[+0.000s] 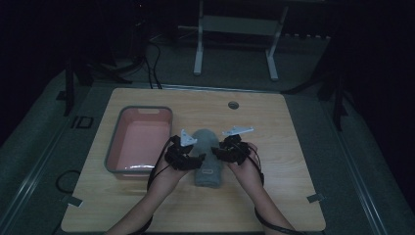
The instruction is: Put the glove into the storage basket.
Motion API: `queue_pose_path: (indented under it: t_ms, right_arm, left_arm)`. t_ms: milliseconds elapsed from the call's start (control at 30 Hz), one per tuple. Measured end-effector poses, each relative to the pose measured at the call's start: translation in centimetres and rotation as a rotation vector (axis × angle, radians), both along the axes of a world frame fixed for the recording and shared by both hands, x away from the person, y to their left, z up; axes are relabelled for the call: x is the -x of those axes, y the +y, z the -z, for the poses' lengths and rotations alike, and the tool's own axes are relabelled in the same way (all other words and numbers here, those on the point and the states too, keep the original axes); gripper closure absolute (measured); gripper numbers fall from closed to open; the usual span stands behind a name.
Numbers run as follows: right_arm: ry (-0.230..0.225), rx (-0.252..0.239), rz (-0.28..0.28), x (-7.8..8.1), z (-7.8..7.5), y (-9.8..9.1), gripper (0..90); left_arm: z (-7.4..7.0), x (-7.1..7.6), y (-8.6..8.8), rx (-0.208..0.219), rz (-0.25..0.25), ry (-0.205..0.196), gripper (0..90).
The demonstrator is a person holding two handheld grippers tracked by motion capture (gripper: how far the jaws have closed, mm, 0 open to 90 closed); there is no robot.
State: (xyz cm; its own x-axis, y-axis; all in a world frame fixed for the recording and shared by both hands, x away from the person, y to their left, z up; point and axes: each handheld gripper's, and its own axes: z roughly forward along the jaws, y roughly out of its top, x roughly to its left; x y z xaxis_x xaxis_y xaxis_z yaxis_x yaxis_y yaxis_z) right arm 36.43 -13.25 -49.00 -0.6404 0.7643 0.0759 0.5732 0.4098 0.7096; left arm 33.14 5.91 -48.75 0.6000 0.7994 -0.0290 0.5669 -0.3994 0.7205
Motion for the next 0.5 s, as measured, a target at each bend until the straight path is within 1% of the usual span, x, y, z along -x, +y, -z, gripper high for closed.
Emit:
queue_pose_path:
  t_ms: [33,67,100,133,167,200,233,300,333,367,400,433,467,500]
  right_arm:
    - [0.013,0.012,0.004,0.0,0.5,0.1,58.5]
    - [0.025,0.024,0.014,-0.1,1.0,0.1,58.6]
    - [0.032,0.035,0.026,-0.1,1.5,0.1,58.6]
    - [0.039,0.046,0.033,0.0,1.9,0.0,58.5]
    - [0.053,0.053,0.039,0.0,2.3,-0.2,57.8]
    - [0.063,0.053,0.05,0.0,2.6,-0.4,57.5]
    - [0.076,0.053,0.055,0.0,3.0,-0.6,56.2]
    - [0.101,0.052,0.075,0.0,3.4,-1.1,54.2]
    - [0.105,0.05,0.079,0.0,3.5,-1.2,53.1]
    - [0.115,0.052,0.08,-0.1,3.7,-1.4,51.4]
    - [0.12,0.052,0.084,-0.2,3.7,-1.4,51.3]
    - [0.127,0.05,0.083,-0.2,3.8,-1.5,51.2]
    - [0.13,0.053,0.078,-0.3,3.9,-1.4,50.9]
    - [0.136,0.06,0.075,-0.3,4.0,-1.4,50.2]
  left_arm:
    - [0.4,-0.5,-0.3,-0.035,-0.004,0.018,40.0]
    - [0.9,-1.0,-0.4,-0.039,-0.018,0.044,39.9]
    - [1.3,-1.4,-0.5,-0.031,-0.017,0.067,40.0]
    - [1.6,-1.7,-0.6,-0.005,-0.017,0.082,39.9]
    - [1.9,-1.9,-0.5,0.028,-0.029,0.1,39.9]
    - [2.1,-2.0,-0.6,0.034,-0.04,0.104,39.9]
    - [2.4,-2.2,-0.6,0.026,-0.041,0.108,39.9]
    - [2.9,-2.5,-0.8,0.02,-0.048,0.13,39.8]
    - [3.1,-2.6,-0.8,0.008,-0.06,0.138,39.6]
    - [3.3,-2.7,-1.0,-0.001,-0.063,0.142,39.5]
    - [3.4,-2.8,-1.1,-0.017,-0.061,0.143,38.8]
    - [3.6,-2.8,-1.2,-0.022,-0.068,0.143,38.2]
    - [3.7,-2.8,-1.3,-0.042,-0.062,0.144,37.5]
    - [3.9,-2.9,-1.4,-0.046,-0.061,0.155,37.4]
